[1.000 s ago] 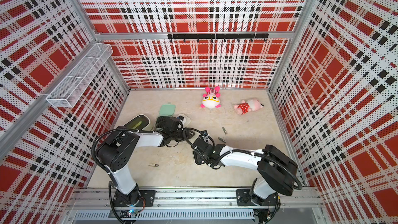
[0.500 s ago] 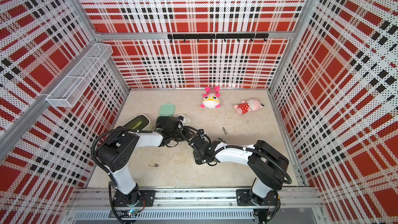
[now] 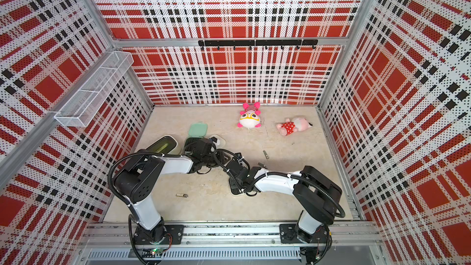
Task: Organize nail clipper sets
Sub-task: Place the nail clipper in the storage box.
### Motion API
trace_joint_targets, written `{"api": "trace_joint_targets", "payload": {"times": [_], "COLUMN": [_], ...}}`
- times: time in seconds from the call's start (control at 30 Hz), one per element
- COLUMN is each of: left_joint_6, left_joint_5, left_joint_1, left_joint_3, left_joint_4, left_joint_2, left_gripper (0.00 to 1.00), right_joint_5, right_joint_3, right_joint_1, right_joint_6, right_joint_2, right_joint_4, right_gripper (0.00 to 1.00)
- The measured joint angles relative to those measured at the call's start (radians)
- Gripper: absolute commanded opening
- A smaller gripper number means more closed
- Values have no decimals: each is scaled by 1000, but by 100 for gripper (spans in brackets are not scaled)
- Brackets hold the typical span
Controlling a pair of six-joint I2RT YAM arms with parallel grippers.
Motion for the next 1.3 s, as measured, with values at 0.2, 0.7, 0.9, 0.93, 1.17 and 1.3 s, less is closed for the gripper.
{"api": "trace_joint_targets", "payload": {"times": [0.2,0.7,0.9,0.93,1.17,1.3], "left_joint_6": [0,4,35,43,80,95], "left_joint_5": [0,3,-11,-19,-98,-146], "left_joint_1": [0,6,29,38,148,211], "left_joint_3": [0,36,120,126,97,35], "left_joint_4": [-1,-75,-157,-171,-275,-323], "left_joint_2": [0,-35,-132,-158,-322,-365], "left_gripper": [34,38,41,41,45,44], "right_joint_5": [2,24,58,62,67,51], "right_joint_3": [-37,-6,100,117,167,167], "right_joint_1": [-1,-26,-73,-76,-77,-77], "right_joint_6": [13,10,-30,-37,-77,-90], "right_joint_2": [1,-28,-72,-72,-72,-71], "right_joint_4": [58,7,-16,-17,-29,-30], "right_gripper": [10,31,46,48,60,62]}}
